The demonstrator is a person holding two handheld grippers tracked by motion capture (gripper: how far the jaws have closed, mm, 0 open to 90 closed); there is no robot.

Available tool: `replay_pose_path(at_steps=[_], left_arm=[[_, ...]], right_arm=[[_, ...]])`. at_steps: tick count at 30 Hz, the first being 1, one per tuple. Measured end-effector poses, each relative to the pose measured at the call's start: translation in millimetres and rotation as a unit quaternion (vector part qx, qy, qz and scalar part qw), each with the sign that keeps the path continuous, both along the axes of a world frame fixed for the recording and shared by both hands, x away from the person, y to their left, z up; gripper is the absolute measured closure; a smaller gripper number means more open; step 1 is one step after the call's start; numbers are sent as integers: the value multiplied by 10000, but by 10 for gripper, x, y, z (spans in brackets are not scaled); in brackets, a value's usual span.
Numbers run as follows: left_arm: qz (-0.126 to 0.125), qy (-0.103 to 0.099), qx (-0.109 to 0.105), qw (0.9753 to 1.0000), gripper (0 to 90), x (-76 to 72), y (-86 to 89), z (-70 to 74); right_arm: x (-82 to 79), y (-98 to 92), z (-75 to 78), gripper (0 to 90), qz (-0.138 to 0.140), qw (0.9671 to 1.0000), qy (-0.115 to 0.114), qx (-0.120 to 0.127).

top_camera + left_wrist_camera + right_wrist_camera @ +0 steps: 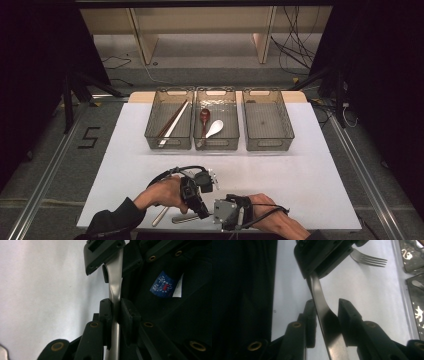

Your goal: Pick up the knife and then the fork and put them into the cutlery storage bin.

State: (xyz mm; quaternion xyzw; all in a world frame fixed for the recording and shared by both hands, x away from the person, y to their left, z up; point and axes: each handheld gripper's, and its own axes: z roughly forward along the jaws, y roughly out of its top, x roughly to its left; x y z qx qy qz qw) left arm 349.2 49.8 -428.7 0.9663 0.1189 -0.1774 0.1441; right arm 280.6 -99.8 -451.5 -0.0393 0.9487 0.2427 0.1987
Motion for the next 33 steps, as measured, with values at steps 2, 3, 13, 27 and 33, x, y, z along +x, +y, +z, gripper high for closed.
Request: replay_pose_path(at_steps=[2, 3, 13, 27, 33], left_arm=[[32, 22, -53, 10000, 790, 2, 5, -6], [8, 31, -56, 10000, 790, 8, 8, -4], [70, -8, -133, 9999, 757, 28, 35, 27], [1266, -1090, -821, 9825, 444, 196, 434, 354], [1694, -1455, -1128, 9682, 353, 236, 607, 437]], right_arm=[[-18, -4, -11, 751, 71, 10000, -63, -20], [-34, -9, -13, 787, 93, 9999, -38, -74], [-55, -20, -6, 894, 353, 9993, 56, -122], [122, -191, 52, 894, -323, 9994, 105, 83], [255, -328, 87, 894, -724, 9971, 163, 162]])
